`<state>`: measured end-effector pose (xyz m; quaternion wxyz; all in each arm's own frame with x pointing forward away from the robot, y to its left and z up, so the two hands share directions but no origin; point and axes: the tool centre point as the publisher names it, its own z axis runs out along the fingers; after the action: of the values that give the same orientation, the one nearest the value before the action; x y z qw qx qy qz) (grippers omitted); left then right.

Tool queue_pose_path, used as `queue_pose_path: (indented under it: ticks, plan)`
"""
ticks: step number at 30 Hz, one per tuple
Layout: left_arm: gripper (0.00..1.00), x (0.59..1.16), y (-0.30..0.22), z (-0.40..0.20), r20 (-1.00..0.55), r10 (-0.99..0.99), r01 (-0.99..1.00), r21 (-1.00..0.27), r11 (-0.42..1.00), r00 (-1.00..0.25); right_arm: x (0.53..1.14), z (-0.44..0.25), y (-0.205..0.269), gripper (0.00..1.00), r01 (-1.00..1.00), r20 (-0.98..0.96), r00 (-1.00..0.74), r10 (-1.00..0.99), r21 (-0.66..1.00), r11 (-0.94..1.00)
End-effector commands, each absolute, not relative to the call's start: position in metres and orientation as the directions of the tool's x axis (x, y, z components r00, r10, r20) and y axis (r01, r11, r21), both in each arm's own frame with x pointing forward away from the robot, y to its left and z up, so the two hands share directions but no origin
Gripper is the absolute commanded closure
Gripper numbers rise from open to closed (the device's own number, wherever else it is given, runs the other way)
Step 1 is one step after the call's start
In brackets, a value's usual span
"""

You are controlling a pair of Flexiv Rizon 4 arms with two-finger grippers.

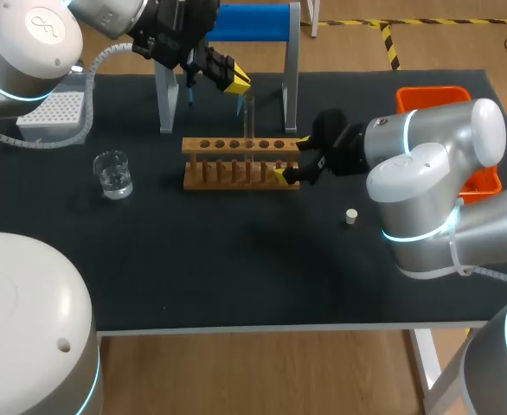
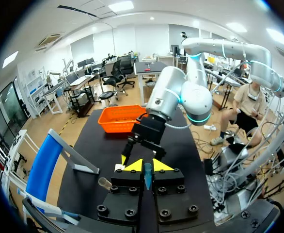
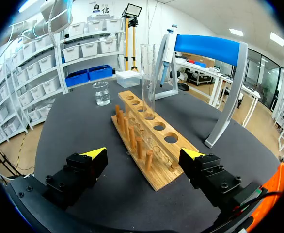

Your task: Invert the test tube, pick up the pipette, mount the tip to pipette, aspirate from beaker and dispense into the tube, eject the tip, return the pipette, and cap with the stopper.

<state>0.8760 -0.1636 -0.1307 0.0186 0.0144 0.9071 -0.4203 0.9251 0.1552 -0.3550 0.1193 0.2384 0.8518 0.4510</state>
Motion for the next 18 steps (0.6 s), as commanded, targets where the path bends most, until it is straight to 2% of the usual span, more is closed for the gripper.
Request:
queue_pose_path:
  ticks: [1, 18]
  plan:
    - [1.00, 0.8761, -0.1627, -0.1298, -0.044, 0.012, 0.041, -0.761, 0.648, -0.999, 0.9254, -0.3550, 0.1550, 0.00, 0.299, 0.012, -0.858, 0.513, 0.825, 0.480]
    - [1.00, 0.8718, -0.1616, -0.1328, -0.035, 0.017, 0.038, -0.776, 0.629, -0.999, 0.9254, -0.3550, 0.1550, 0.00, 0.299, 0.012, -0.858, 0.513, 0.825, 0.480]
